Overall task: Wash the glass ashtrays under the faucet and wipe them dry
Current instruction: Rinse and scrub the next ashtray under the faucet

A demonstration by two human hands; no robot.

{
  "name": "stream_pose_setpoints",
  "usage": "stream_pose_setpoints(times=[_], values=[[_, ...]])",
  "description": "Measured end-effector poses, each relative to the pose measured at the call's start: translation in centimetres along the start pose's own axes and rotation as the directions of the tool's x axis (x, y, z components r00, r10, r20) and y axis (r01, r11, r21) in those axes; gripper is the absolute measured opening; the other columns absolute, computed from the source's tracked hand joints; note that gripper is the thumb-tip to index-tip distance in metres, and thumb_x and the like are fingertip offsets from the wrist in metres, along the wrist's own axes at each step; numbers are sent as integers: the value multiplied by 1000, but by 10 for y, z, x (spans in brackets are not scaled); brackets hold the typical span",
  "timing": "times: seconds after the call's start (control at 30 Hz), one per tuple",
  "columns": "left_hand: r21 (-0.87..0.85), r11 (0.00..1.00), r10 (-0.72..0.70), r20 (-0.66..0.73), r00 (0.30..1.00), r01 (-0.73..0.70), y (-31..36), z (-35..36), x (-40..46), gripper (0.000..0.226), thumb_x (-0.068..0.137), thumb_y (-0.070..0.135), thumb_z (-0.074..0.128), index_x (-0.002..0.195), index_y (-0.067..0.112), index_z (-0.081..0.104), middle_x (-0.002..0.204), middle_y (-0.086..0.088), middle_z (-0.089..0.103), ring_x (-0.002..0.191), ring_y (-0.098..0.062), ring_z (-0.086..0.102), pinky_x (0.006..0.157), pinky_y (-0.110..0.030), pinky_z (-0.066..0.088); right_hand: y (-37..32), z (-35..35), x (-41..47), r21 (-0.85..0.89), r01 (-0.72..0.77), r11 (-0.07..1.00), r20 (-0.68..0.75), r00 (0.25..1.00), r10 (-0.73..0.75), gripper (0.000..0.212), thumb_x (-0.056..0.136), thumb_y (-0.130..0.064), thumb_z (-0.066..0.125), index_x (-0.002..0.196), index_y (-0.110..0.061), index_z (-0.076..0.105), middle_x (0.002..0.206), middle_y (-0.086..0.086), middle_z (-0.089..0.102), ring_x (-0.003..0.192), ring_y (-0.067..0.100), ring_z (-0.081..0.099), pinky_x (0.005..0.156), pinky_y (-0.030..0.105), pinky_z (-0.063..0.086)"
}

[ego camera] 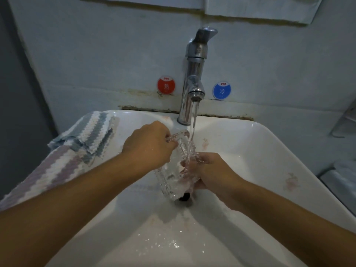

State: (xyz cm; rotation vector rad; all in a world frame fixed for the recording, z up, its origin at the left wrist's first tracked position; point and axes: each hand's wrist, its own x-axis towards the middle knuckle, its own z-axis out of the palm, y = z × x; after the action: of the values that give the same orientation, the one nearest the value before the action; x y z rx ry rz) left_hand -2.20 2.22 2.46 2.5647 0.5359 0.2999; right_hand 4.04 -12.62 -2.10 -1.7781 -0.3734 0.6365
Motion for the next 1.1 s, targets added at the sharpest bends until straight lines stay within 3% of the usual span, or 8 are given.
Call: stream_pose_setpoints(times=[0.17, 0.33, 0.6, 0.7, 0.8, 0.9, 1.03, 1.1], values=[[-30, 1000, -7, -19, 1000, 7, 2, 4, -3, 28, 98, 43, 57, 93, 19, 69, 81, 0, 73, 67, -21, 68, 76, -40, 58, 0, -4, 1, 87, -42, 995, 24, 999, 40, 21, 88, 12, 54, 102, 6, 68, 84, 19, 68, 74, 29, 65, 58, 31, 50], [-208, 974, -92, -3, 996, 89, 0, 7, -1, 26, 101, 38, 53, 92, 16, 64, 85, -4, 73, 79, -25, 68, 81, -46, 58, 0, -4, 4, 272, -106, 956, 25, 994, 103, 21, 92, 3, 60, 111, 1, 67, 91, 20, 71, 74, 24, 68, 66, 34, 57], [-161, 981, -105, 0, 994, 103, 2, 16, -4, 26, 102, 42, 47, 100, 18, 58, 94, -2, 70, 87, -24, 65, 83, -44, 55, -5, -4, 0, 253, -144, 957, 108, 987, 120, 44, 83, 21, 59, 121, -1, 59, 92, 15, 75, 76, 24, 76, 64, 31, 55], [-152, 983, -101, -4, 995, 99, 3, 16, -4, 25, 102, 42, 48, 99, 18, 58, 94, -2, 70, 86, -24, 65, 82, -44, 56, -4, -2, 1, 286, -118, 951, 55, 993, 107, 35, 88, 16, 58, 120, 0, 58, 95, 19, 75, 77, 29, 76, 64, 35, 61], [-156, 983, -101, 1, 995, 100, 2, 15, -4, 26, 101, 42, 49, 98, 18, 58, 93, -3, 70, 85, -25, 67, 82, -46, 57, -2, 0, -1, 152, -73, 986, -64, 994, 83, 22, 92, 6, 53, 110, -4, 61, 83, 15, 75, 62, 24, 73, 51, 27, 52], [-188, 977, -102, 3, 995, 101, 2, 14, -4, 26, 102, 40, 50, 95, 16, 59, 90, -4, 72, 83, -25, 68, 81, -46, 58, 0, 0, 2, 136, -50, 989, -109, 992, 65, 20, 92, 3, 55, 108, -6, 61, 95, 22, 74, 85, 38, 75, 68, 41, 55], [-230, 967, -117, -13, 993, 111, 2, 16, -4, 26, 103, 38, 48, 95, 16, 58, 90, -4, 71, 81, -25, 66, 82, -47, 57, -5, 2, -1, 192, -37, 981, -6, 999, 39, 41, 84, 9, 63, 122, -3, 58, 99, 22, 74, 81, 32, 73, 82, 55, 58], [-256, 958, -136, -20, 991, 126, 1, 19, -2, 24, 104, 38, 46, 97, 17, 57, 92, -3, 70, 82, -25, 65, 82, -46, 57, -5, 2, -2, 279, -44, 959, 55, 998, 30, 41, 87, 15, 55, 125, -1, 59, 107, 21, 73, 92, 33, 75, 86, 50, 58]])
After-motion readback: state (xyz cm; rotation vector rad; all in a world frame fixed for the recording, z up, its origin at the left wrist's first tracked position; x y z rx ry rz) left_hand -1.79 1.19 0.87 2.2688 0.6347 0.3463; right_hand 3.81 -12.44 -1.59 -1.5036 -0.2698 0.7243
